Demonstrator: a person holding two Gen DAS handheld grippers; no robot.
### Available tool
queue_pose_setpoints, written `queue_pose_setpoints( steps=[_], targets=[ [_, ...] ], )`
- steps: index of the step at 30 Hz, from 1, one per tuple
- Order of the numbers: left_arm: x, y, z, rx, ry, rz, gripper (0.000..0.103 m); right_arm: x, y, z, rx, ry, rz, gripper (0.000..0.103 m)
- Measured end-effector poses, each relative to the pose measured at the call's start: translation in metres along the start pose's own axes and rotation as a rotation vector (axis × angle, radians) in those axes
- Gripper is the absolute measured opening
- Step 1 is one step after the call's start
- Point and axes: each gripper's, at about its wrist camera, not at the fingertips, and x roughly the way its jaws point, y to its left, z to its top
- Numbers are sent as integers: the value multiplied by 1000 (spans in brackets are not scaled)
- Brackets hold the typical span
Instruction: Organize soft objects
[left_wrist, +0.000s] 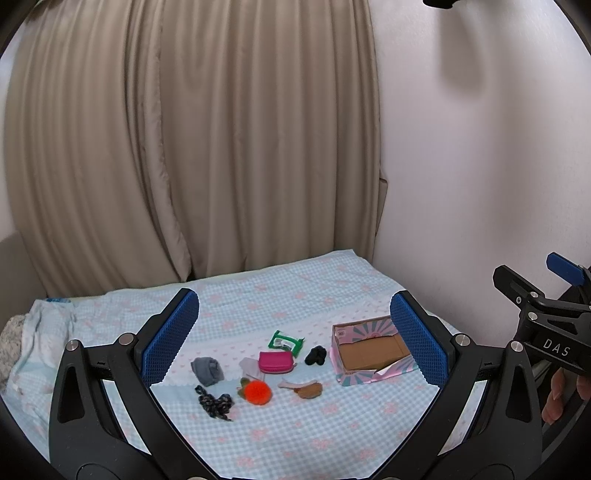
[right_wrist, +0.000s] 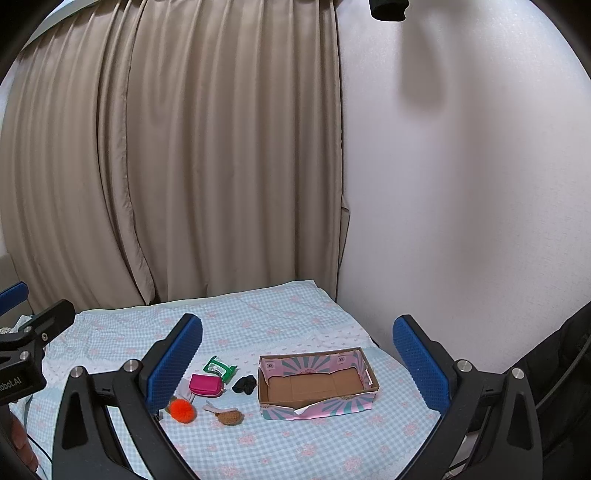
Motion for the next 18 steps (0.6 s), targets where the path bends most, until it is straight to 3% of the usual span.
queue_pose_setpoints(
  steps=[18],
  targets=[
    [3, -4, 4, 1, 0, 0, 103, 0, -4, -1, 14, 4, -6, 103]
  ],
)
